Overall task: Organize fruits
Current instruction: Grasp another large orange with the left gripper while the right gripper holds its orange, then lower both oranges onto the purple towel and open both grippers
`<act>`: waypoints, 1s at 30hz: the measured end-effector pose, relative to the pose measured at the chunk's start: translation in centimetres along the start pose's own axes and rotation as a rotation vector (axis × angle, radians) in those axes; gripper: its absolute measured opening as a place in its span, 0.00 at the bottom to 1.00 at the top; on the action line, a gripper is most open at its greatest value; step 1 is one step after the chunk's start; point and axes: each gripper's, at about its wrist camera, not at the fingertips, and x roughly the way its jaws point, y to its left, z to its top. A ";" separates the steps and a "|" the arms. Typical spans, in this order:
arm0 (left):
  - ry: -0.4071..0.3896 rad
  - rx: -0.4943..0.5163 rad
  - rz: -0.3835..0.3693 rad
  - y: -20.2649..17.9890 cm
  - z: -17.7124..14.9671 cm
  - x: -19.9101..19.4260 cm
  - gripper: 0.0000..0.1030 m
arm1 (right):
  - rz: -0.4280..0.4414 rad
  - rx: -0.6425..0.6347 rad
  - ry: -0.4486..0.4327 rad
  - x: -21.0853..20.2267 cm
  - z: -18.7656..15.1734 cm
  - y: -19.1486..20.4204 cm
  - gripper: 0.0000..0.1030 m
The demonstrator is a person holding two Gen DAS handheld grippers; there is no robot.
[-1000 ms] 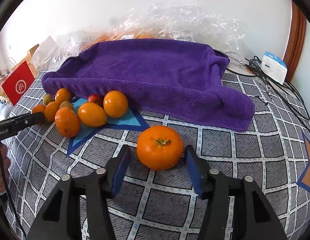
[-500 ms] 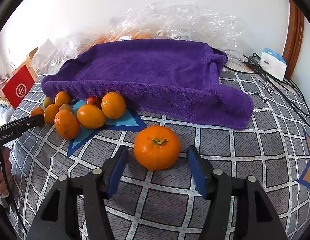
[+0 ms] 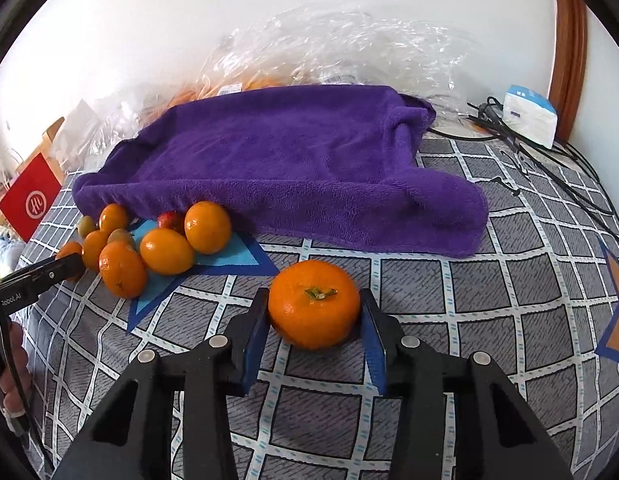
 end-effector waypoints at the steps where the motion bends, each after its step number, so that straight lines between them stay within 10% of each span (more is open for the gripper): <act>1: -0.003 -0.009 -0.009 0.2 -0.1 -0.1 0.37 | 0.000 -0.004 -0.005 -0.1 -0.1 0.0 0.41; 16: -0.097 -0.033 -0.027 0.8 0.9 -3.8 0.37 | 0.015 0.017 -0.062 -3.0 1.5 -0.8 0.41; 30: -0.222 0.027 0.039 -2.2 14.0 -6.7 0.37 | -0.004 0.050 -0.215 -4.6 15.6 -1.0 0.41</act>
